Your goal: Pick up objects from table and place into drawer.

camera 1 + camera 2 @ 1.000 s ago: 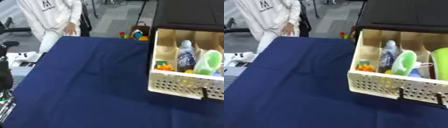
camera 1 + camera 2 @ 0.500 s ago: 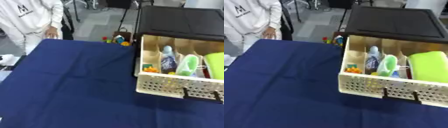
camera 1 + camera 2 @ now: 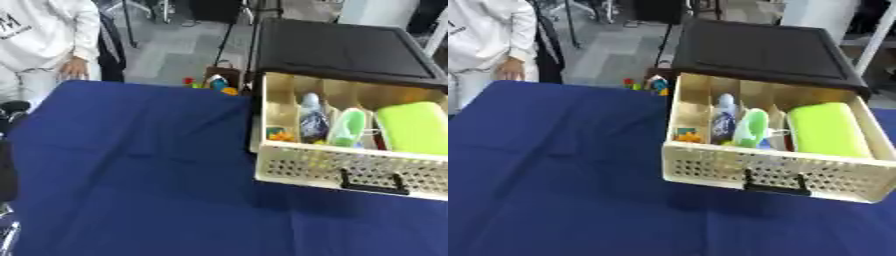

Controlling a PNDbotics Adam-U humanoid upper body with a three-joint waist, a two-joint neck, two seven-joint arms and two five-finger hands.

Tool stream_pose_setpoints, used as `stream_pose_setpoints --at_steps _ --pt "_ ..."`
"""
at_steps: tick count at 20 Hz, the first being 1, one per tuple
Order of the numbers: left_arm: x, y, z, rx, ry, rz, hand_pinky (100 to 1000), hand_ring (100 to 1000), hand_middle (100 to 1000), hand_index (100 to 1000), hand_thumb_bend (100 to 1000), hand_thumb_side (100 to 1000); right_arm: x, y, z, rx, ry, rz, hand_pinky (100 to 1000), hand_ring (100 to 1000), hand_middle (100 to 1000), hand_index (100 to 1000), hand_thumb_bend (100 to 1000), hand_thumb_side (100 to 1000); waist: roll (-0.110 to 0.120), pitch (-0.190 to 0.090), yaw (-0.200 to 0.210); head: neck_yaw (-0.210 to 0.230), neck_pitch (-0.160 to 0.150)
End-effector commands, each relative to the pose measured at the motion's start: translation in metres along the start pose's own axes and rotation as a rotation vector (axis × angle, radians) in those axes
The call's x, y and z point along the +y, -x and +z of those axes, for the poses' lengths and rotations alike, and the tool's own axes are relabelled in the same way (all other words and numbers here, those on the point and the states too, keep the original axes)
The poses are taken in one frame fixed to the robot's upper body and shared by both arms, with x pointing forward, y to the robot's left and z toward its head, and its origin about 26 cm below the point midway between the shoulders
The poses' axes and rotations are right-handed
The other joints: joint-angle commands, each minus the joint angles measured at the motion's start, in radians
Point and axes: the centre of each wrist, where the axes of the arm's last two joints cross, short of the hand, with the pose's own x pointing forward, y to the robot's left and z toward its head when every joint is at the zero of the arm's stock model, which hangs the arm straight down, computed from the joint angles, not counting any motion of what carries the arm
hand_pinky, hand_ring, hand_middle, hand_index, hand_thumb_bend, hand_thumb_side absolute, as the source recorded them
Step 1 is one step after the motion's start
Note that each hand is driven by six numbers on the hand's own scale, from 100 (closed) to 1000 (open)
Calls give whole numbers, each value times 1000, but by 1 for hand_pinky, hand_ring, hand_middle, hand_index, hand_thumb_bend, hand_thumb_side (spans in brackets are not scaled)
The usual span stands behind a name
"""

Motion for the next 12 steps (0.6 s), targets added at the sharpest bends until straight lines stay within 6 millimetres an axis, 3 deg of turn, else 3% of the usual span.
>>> stream_pose_setpoints --at_steps 1,4,6,12 --pt "0 -3 -7 12 9 12 644 874 856 881 388 1000 1 24 -2 -96 -147 53 573 721 650 780 125 1000 1 -20 -6 5 12" --pt "-2 -3 -6 36 12 27 643 873 854 875 389 1000 15 47 -4 -174 -157 43 576 723 654 780 100 1000 -1 -32 -13 9 13" --pt "-2 -2 -5 45 10 33 644 872 853 874 389 1000 24 52 -9 -215 -157 36 564 710 645 774 100 1000 1 -40 -13 9 16" --pt "-5 0 2 84 -15 45 642 868 850 871 385 1000 49 37 -27 -259 -203 -54 527 668 620 777 139 1000 6 -64 -8 7 22"
